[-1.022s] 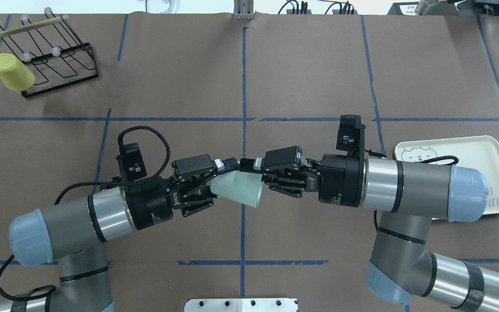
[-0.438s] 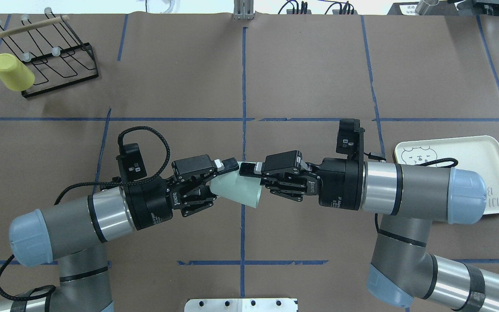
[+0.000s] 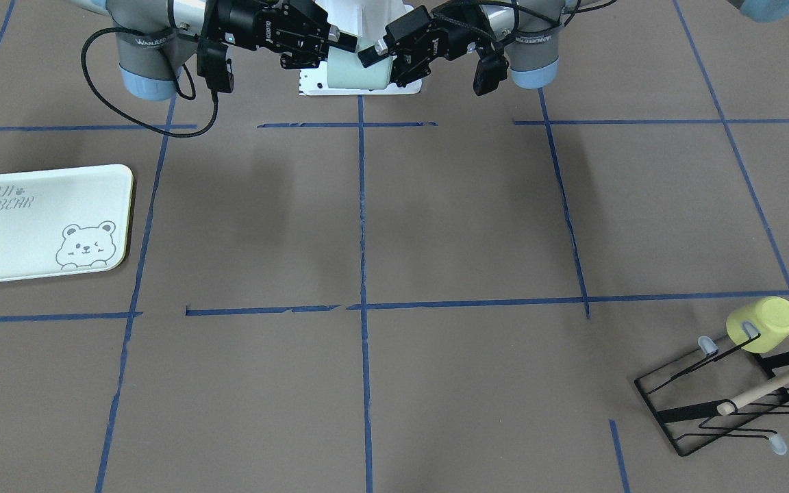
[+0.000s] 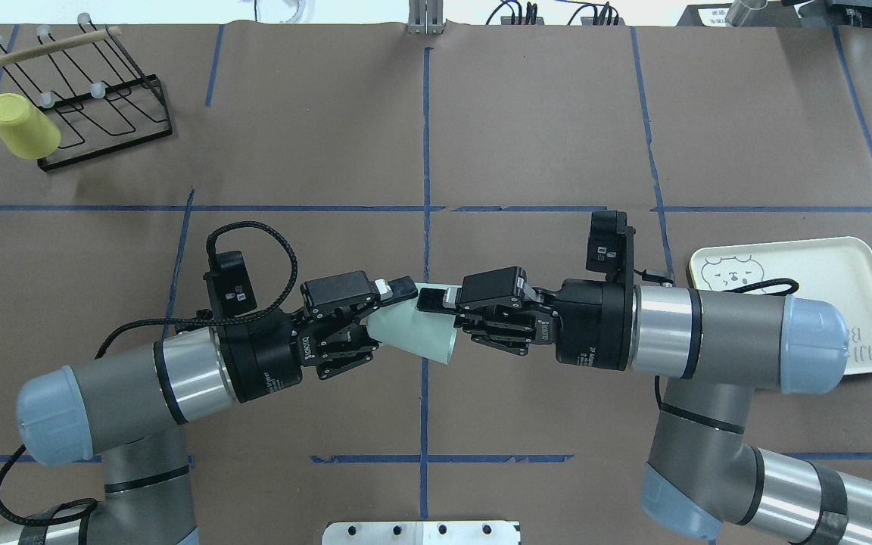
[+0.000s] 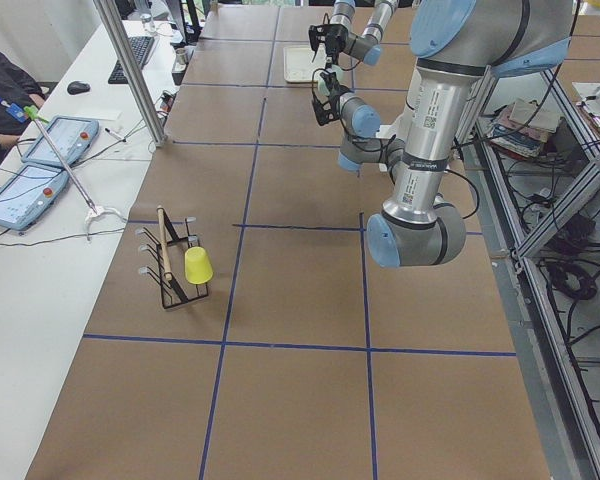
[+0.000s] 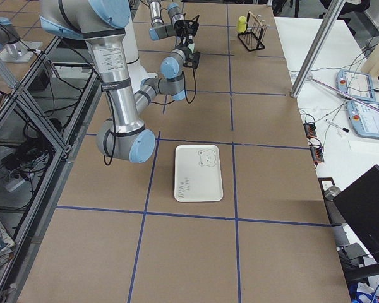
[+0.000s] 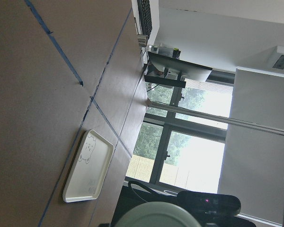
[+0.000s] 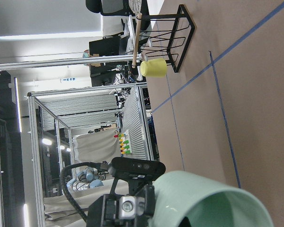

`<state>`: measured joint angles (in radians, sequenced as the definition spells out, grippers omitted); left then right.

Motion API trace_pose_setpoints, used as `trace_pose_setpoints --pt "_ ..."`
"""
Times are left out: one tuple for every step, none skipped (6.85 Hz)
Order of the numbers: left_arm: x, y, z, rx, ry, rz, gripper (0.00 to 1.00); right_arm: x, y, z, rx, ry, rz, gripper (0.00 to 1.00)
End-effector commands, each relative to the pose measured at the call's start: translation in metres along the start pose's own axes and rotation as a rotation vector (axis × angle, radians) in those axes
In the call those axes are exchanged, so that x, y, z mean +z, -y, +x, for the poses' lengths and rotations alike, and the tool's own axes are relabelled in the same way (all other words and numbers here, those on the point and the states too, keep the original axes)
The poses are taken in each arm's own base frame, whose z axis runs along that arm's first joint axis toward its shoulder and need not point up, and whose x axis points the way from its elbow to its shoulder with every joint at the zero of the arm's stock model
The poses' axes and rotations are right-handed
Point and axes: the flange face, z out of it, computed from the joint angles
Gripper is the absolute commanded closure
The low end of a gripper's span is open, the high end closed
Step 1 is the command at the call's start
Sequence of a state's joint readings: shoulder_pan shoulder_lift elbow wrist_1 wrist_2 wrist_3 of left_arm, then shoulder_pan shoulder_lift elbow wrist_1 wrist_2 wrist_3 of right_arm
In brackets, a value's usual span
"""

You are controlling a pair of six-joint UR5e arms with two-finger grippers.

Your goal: Left arm grabs green cup and hands to right arm on tray

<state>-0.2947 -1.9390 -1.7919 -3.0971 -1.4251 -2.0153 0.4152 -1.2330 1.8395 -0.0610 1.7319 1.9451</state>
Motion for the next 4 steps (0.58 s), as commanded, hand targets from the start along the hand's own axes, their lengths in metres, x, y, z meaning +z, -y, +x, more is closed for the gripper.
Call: trace_pose_setpoints --pt "0.0 0.0007 0.0003 0.002 0.0 0.001 0.55 0.0008 -0.0021 -0.0003 0.001 0.003 -0.005 0.66" --pt "0.0 0.0007 0.0003 0.0 0.0 0.001 0.55 0.0017 -0.0026 -0.0014 0.001 0.005 -0.007 0.66" --pt "0.0001 -0.0007 -0.0006 0.0 0.001 -0.001 0.55 0.0015 -0.0029 -0.0005 0.002 0.004 -0.007 0.66" --pt "0.0 0.0007 0.0003 0.002 0.0 0.001 0.55 0.0018 -0.0037 -0.0001 0.003 0.003 -0.009 0.67"
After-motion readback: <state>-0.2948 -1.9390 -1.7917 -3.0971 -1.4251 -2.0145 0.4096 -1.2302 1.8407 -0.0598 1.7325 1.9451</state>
